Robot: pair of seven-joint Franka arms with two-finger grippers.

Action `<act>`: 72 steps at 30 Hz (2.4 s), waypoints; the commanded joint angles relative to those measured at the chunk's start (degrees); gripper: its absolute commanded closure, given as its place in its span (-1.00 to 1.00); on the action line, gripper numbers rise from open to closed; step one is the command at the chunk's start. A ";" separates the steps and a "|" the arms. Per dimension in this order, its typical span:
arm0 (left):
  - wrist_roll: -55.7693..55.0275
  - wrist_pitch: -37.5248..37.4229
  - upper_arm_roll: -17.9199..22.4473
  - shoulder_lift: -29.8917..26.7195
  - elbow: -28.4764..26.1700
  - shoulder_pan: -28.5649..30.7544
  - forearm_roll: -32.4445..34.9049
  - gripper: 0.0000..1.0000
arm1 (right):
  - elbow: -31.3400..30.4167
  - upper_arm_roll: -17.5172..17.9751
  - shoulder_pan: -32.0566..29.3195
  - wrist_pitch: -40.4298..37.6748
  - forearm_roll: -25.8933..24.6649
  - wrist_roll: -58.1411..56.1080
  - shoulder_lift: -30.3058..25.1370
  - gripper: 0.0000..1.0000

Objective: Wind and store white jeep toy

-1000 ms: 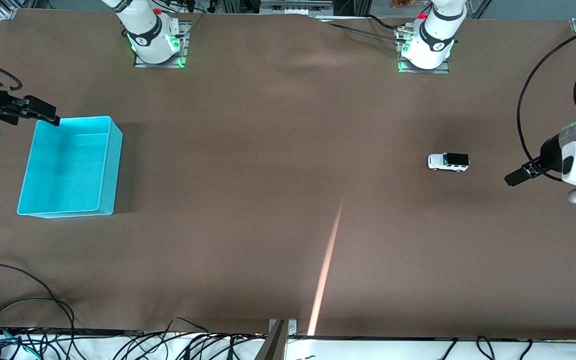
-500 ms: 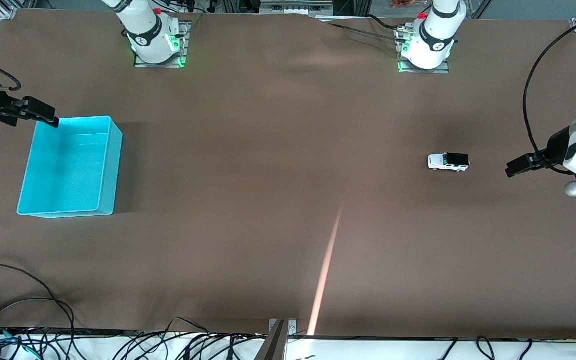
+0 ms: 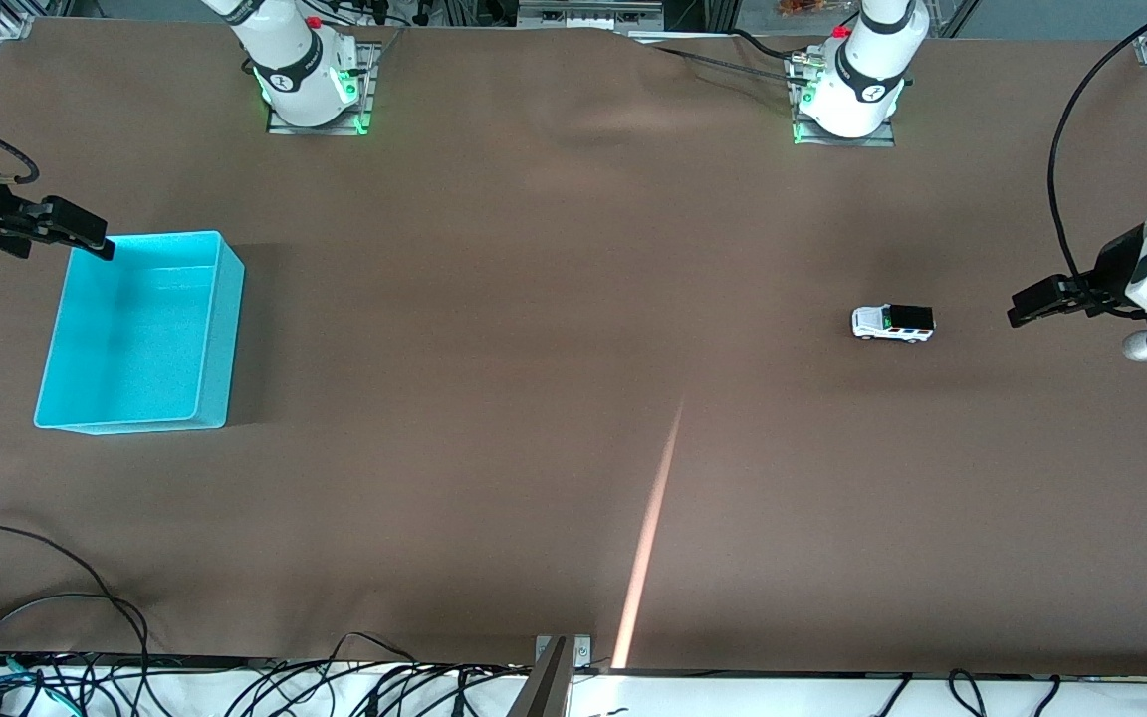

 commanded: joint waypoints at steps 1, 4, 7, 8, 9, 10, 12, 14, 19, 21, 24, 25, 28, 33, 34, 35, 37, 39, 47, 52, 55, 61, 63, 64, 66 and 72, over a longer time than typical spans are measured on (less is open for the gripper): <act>1.58 -0.31 0.73 -0.84 -0.94 -0.86 -1.66 -1.00 | 0.04 0.03 -0.08 0.62 -0.55 -0.47 -0.58 -1.00; 1.84 -0.31 0.64 -0.75 -0.94 -0.86 -1.66 -1.00 | 0.04 0.03 -0.16 1.06 -0.46 -0.47 -0.31 -1.00; 1.94 -0.31 0.64 -0.67 -0.85 -1.04 -1.66 -1.00 | 0.04 0.03 -0.16 1.33 -0.46 -0.47 -0.14 -1.00; 1.94 -0.31 0.64 -0.41 -0.85 -1.04 -1.66 -1.00 | 0.04 0.03 -0.16 1.33 -0.46 -0.47 -0.14 -1.00; 2.02 -0.31 0.64 -0.32 -0.77 -1.04 -1.66 -1.00 | 0.04 0.03 -0.16 1.33 -0.46 -0.47 -0.14 -1.00; 2.02 -0.31 0.64 -0.23 -0.77 -1.04 -1.66 -1.00 | 0.04 0.03 -0.16 1.33 -0.46 -0.47 -0.14 -1.00; 2.02 -0.31 0.64 -0.23 -0.77 -1.30 -1.66 -1.00 | 0.13 0.03 -0.08 1.41 -0.46 -0.47 -0.14 -1.00; 2.02 -0.31 0.64 -0.14 -0.77 -1.56 -1.66 -1.00 | 0.13 0.03 -0.08 1.41 -0.46 -0.47 -0.14 -1.00; 1.94 -0.31 0.64 0.04 -0.68 -1.56 -1.66 -1.00 | 0.13 0.03 -0.08 1.41 -0.46 -0.47 -0.05 -1.00; 1.94 -0.31 0.64 0.04 -0.68 -1.56 -1.66 -1.00 | 0.13 0.03 -0.08 1.50 -0.46 -0.38 -0.05 -1.00; 1.94 -0.31 0.64 0.04 -0.68 -1.56 -1.66 -1.00 | 0.31 0.03 -0.16 2.20 -0.37 -0.38 -0.05 -1.00; 1.94 -0.31 0.64 0.04 -0.68 -1.56 -1.66 -1.00 | 0.31 0.03 -0.08 2.38 -0.37 -0.38 -0.05 -1.00; 1.85 -0.31 0.64 0.04 -0.68 -1.56 -1.57 -1.00 | 0.39 0.03 -0.16 2.64 -0.37 -0.38 -0.05 -1.00; 1.76 -0.31 0.64 0.12 -0.68 -1.56 -1.57 -1.00 | 0.48 0.03 -0.08 2.73 -0.37 -0.38 0.13 -1.00; 1.76 -0.31 0.64 0.12 -0.68 -1.56 -1.65 -1.00 | 0.48 0.03 -0.08 2.73 -0.37 -0.38 0.13 -1.00; 1.76 -0.31 0.64 0.04 -0.68 -1.56 -1.57 -1.00 | 0.57 0.03 -0.08 2.73 -0.37 -0.38 0.13 -1.00; 1.76 -0.31 0.64 0.04 -0.68 -1.56 -1.57 -1.00 | 0.74 0.03 -0.08 2.65 -0.37 -0.38 0.13 -1.00; 1.76 -0.31 0.64 0.12 -0.68 -1.56 -1.57 -1.00 | 1.36 0.21 0.01 2.64 -0.37 -0.38 0.13 -1.00; 1.67 -0.31 0.64 0.12 -0.68 -1.56 -1.65 -1.00 | 1.62 0.21 0.10 2.47 -0.37 -0.29 0.13 -1.00; 1.32 -0.31 0.64 0.12 -0.68 -1.74 -1.57 -1.00 | 1.62 0.12 0.01 2.38 -0.37 -0.29 0.22 -1.00; 1.23 -0.40 0.64 0.21 -0.77 -1.74 -1.57 -1.00 | 1.62 0.21 0.01 2.47 -0.37 -0.29 0.22 -1.00; -1.13 -0.57 0.64 1.53 -0.77 -1.74 -1.57 -1.00 | 1.62 0.21 0.01 2.47 -0.37 -0.38 0.22 -1.00; -3.59 -0.75 0.64 2.06 -0.85 -1.74 -1.57 -1.00 | 1.62 0.21 0.10 2.56 -0.37 -0.38 0.22 -1.00; -5.25 -0.84 0.55 2.23 -0.85 -1.83 -1.48 -1.00 | 1.62 0.21 0.10 2.56 -0.46 -0.38 0.22 -1.00; -10.43 -1.71 0.38 2.93 -1.03 -2.26 -1.48 -1.00 | 1.62 0.12 0.01 2.38 -0.37 -0.29 0.22 -1.00; -28.10 -3.12 -0.15 4.43 -1.82 -2.71 -1.30 -1.00 | 1.62 0.12 0.01 2.56 -0.46 -0.38 0.48 -1.00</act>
